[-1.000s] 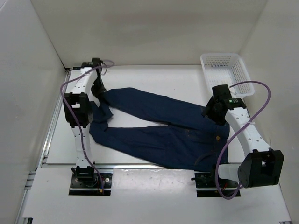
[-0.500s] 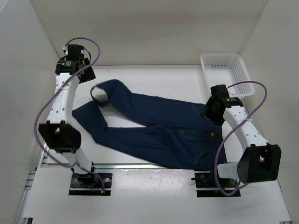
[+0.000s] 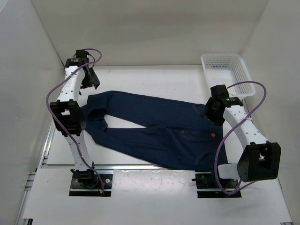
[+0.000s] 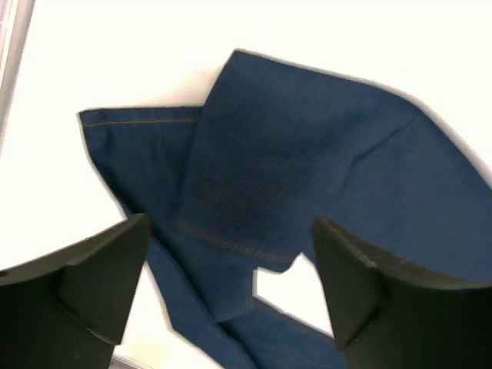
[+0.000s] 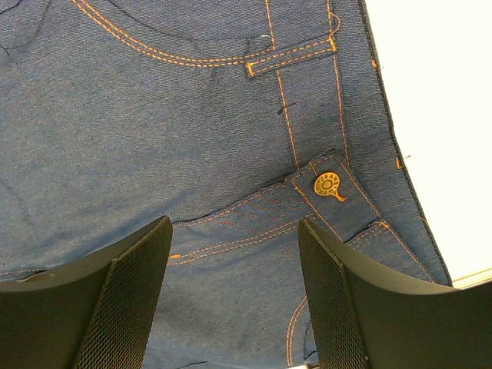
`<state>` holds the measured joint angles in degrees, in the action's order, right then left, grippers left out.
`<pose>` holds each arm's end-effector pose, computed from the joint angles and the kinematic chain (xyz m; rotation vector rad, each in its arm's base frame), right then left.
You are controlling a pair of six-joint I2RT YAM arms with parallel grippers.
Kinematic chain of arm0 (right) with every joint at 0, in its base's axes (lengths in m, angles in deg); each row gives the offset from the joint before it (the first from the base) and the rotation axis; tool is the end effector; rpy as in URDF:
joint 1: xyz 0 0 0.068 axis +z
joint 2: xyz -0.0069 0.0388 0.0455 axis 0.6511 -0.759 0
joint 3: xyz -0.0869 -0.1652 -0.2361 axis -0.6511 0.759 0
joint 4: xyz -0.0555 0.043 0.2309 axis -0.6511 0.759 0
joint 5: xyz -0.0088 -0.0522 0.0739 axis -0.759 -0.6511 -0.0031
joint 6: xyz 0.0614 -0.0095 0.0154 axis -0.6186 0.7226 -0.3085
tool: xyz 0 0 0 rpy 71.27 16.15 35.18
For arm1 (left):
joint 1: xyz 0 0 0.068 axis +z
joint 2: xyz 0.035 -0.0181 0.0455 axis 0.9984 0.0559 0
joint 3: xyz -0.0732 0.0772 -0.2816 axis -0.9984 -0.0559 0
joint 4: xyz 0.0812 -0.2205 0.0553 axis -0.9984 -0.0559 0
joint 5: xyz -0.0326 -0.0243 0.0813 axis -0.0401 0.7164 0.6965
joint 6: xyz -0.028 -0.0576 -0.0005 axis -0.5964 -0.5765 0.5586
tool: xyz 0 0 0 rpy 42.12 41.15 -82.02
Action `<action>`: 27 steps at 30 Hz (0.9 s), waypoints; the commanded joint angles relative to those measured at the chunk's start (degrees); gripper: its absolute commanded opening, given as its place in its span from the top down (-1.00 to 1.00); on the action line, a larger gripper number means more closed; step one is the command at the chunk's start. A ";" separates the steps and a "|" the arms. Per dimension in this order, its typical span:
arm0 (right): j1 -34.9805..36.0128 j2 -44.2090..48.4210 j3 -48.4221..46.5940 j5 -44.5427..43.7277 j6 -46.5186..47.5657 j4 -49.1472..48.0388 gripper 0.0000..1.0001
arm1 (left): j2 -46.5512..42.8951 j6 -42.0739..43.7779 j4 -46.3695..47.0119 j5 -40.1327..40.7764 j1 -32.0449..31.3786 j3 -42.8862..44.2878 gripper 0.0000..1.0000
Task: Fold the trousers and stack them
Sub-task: Flatten the trousers out
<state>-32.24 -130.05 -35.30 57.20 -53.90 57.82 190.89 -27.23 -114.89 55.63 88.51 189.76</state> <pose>0.2380 0.0222 0.2851 0.7168 2.5004 -0.0676 0.4193 0.0268 0.3113 -0.6448 2.6575 0.3091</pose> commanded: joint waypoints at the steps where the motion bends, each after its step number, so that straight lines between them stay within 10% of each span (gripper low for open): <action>1: 0.14 -0.20 -0.13 0.15 1.64 -1.02 -0.43 | 3.61 -3.22 -1.60 -6.95 6.35 3.32 -1.00; 11: 0.14 -1.34 -1.27 0.68 2.69 -1.02 -0.43 | 16.45 2.21 0.68 -17.89 7.95 7.10 -0.91; 15: 0.14 -1.87 -1.80 0.68 2.70 -1.02 -0.43 | 17.15 2.22 1.73 -19.04 7.95 6.49 -0.39; 20: 0.14 -1.87 -2.85 1.21 3.22 -1.02 -0.43 | 14.88 2.75 2.27 -17.46 7.95 5.87 0.74; 27: 0.14 -1.87 -2.86 1.73 3.22 -1.02 -0.43 | 6.44 2.75 -0.45 -9.38 5.94 12.45 0.79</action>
<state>-32.24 -131.84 -35.89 58.34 -51.49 57.68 208.33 -25.00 -115.21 41.55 95.88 197.21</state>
